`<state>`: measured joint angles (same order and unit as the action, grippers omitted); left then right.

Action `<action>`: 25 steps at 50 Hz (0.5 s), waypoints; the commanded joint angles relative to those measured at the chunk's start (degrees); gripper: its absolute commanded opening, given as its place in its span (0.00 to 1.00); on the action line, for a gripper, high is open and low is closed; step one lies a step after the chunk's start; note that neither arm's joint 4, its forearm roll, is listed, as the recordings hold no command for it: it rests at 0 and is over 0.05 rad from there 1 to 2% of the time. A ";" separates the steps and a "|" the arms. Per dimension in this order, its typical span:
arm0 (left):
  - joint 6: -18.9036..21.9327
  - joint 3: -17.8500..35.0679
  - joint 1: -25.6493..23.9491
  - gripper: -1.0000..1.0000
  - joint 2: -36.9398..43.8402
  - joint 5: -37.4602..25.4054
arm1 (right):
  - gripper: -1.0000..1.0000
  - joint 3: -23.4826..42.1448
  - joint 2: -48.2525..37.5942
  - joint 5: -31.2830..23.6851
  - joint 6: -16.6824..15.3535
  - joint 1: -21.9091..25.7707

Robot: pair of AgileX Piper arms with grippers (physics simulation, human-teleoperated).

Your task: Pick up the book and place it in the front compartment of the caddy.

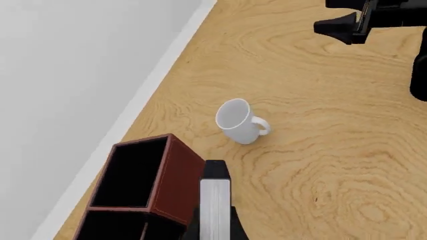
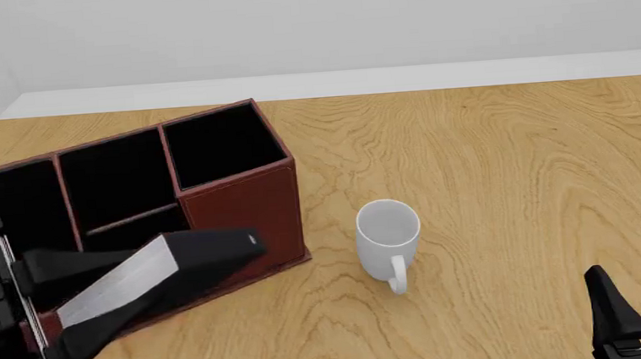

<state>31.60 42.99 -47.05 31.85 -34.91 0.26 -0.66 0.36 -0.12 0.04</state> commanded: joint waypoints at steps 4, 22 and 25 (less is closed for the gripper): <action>11.91 -2.92 3.19 0.00 -8.16 2.37 | 1.00 0.00 0.00 0.00 0.01 0.00; 17.74 -4.83 0.75 0.00 -16.11 1.68 | 1.00 0.00 -0.01 0.00 -0.01 0.00; 18.68 -4.26 0.90 0.00 -17.29 2.10 | 1.00 0.00 -0.01 0.00 0.00 0.01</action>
<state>45.55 38.61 -45.87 19.38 -33.71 0.26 -0.66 0.36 -0.12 0.04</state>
